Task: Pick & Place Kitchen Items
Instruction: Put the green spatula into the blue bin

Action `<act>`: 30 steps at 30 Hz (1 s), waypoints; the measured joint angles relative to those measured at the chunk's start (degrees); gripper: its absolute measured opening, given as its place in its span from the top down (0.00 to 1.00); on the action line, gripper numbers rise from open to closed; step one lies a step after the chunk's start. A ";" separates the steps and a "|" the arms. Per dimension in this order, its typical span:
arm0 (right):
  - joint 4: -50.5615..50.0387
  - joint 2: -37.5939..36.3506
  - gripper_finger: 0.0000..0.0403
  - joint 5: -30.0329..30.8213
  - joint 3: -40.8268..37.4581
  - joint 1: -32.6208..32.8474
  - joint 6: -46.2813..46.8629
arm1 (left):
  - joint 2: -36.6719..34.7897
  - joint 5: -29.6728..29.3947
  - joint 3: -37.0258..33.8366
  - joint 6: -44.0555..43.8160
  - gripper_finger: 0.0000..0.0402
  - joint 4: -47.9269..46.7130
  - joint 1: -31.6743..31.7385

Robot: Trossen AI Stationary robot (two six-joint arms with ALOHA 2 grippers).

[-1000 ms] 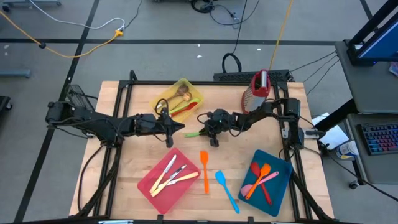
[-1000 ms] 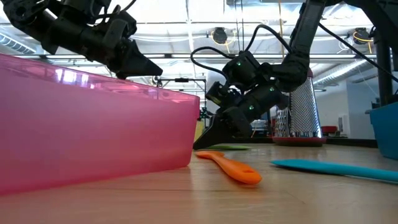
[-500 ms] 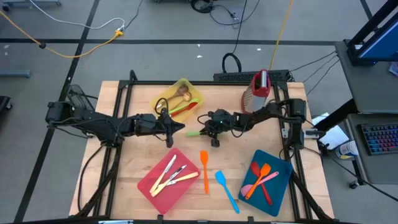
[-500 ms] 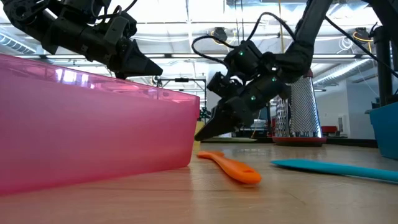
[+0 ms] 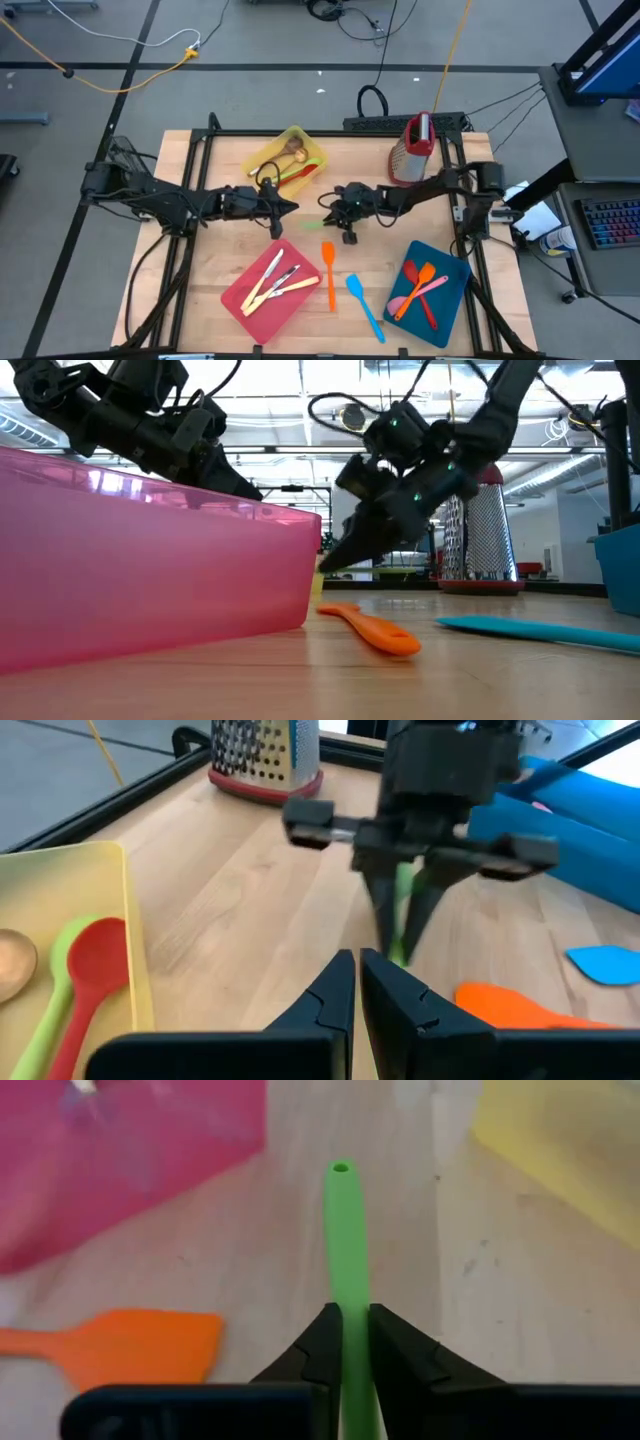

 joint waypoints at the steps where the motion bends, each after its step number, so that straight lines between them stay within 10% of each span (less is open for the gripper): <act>1: -1.38 -1.00 0.92 0.01 0.06 0.45 0.02 | 0.00 -0.02 0.00 0.04 0.94 0.11 0.15; 17: -40.84 -28.43 0.92 -0.34 0.12 14.98 -0.87 | -0.20 -0.07 0.02 -0.26 0.94 0.74 0.59; 30: -53.02 -38.00 0.91 -0.37 0.10 28.63 7.76 | -0.20 -0.04 0.02 -2.89 0.94 0.91 0.59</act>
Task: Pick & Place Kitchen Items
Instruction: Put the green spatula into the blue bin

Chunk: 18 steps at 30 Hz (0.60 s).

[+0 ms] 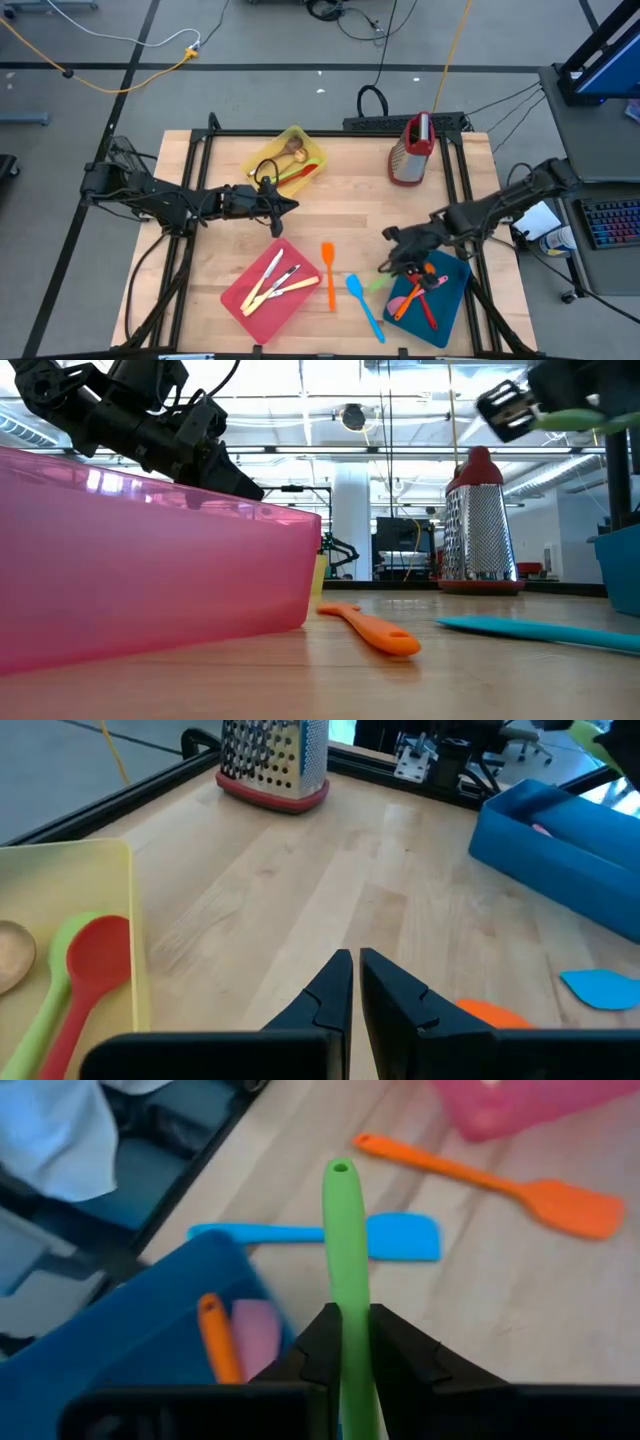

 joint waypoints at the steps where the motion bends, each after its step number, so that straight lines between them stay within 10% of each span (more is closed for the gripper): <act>1: -0.53 -0.24 0.91 0.00 0.01 0.99 0.81 | 0.00 0.00 0.00 -0.22 0.94 0.04 0.00; 18: -7.92 -1.06 0.92 0.02 -2.95 16.52 13.13 | -0.02 0.04 0.00 -5.58 0.94 1.22 0.00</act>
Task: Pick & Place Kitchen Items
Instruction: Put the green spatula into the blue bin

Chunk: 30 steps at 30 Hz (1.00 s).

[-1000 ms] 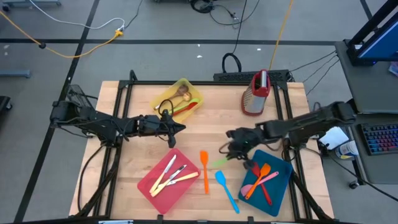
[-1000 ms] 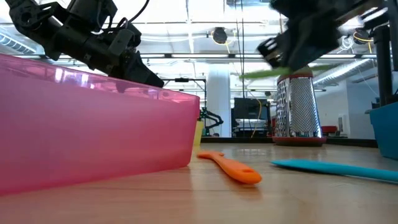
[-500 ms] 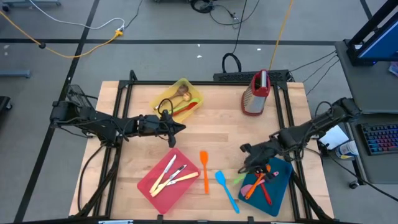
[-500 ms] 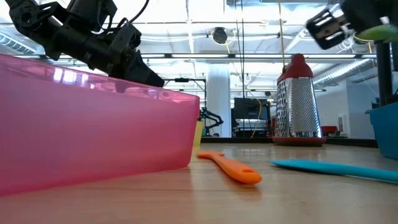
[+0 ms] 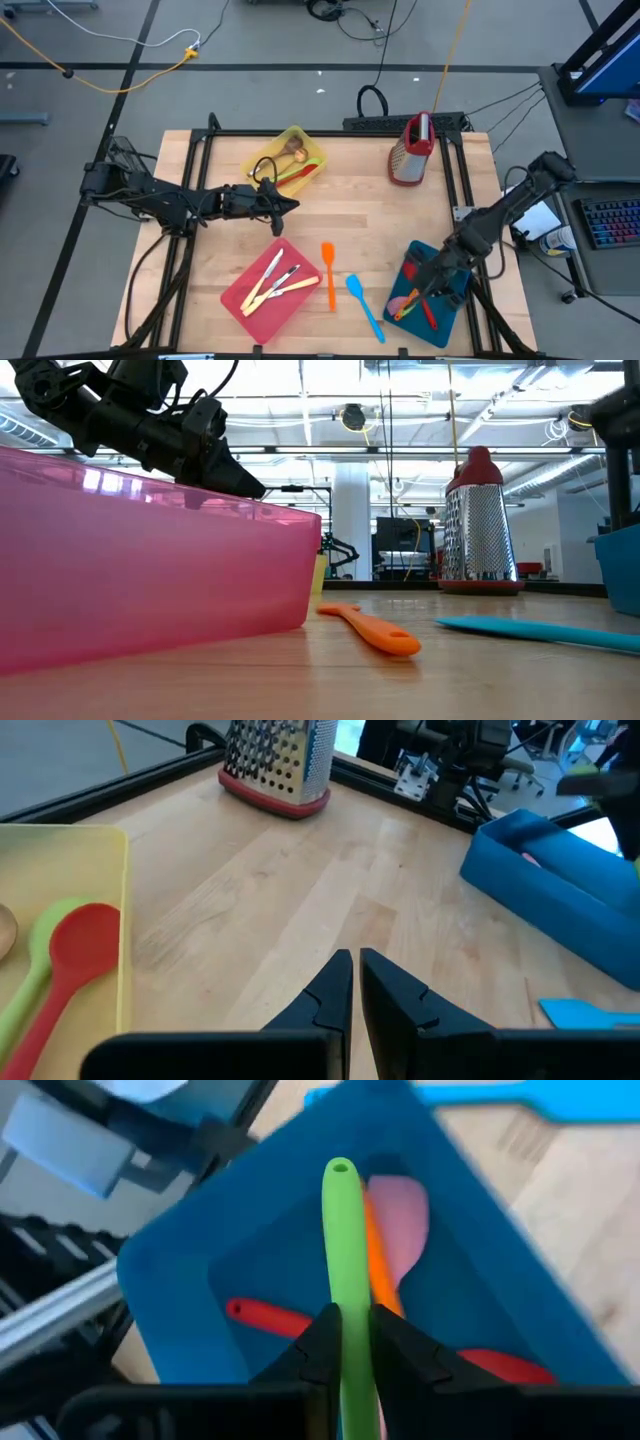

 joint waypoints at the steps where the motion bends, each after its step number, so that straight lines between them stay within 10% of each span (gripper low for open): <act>1: 0.74 0.00 0.92 0.10 -0.93 0.69 0.66 | 0.00 -0.02 0.00 -0.41 0.94 0.00 0.00; 30: 32.58 0.00 0.89 0.13 -21.38 3.41 3.72 | 0.00 -0.09 -0.02 -0.88 0.94 3.61 0.00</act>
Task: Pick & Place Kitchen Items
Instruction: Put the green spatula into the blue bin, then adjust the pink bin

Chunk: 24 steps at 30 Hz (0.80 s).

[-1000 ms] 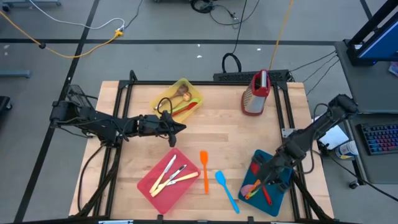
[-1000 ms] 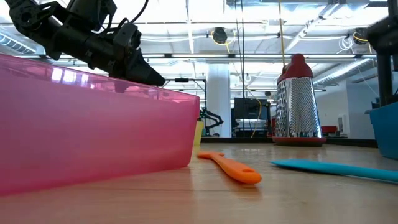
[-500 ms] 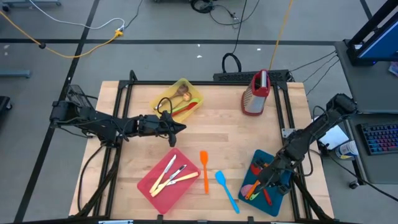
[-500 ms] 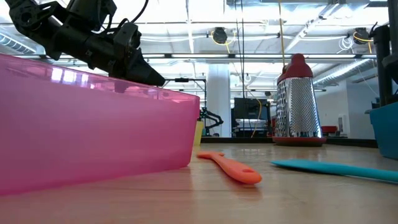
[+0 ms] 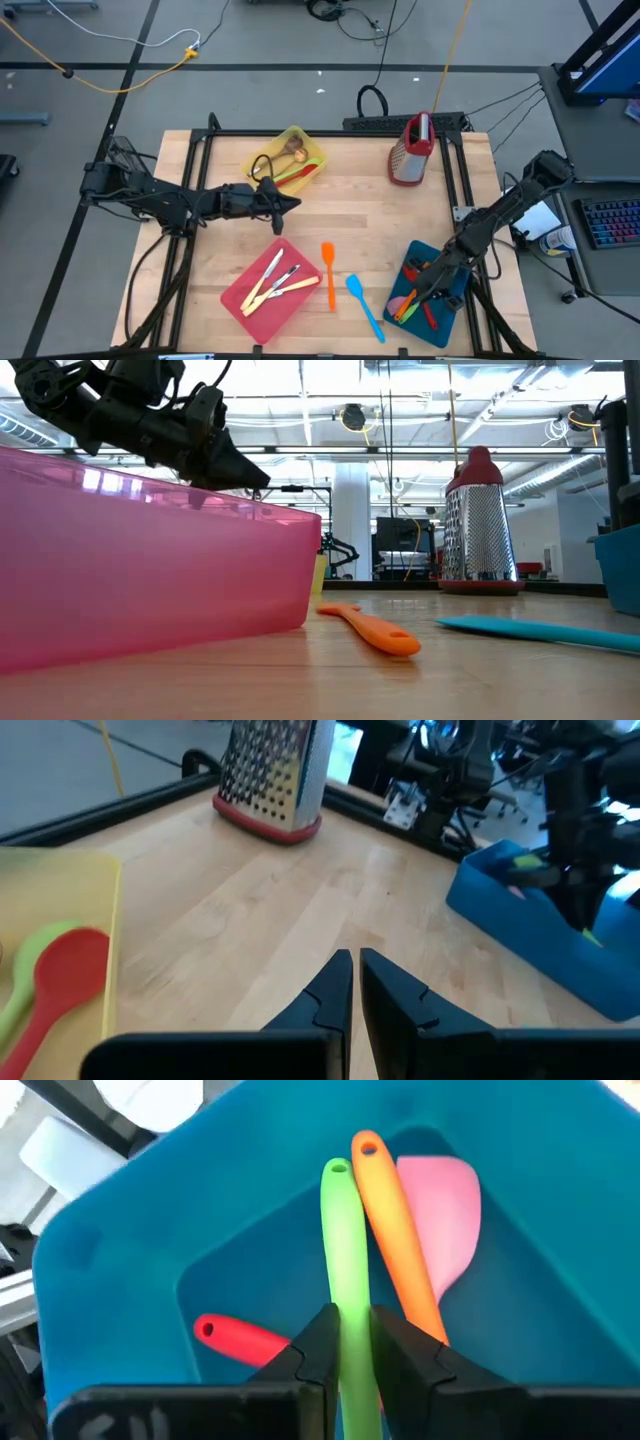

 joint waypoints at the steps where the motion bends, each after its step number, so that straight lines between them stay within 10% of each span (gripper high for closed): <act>1: 0.94 0.00 0.88 0.00 -0.42 0.00 0.19 | 0.00 0.02 0.00 0.17 0.94 0.68 0.00; 24: 11.47 0.00 0.81 0.20 -2.59 -0.07 -0.52 | -0.02 -0.01 0.00 0.44 0.94 3.61 0.00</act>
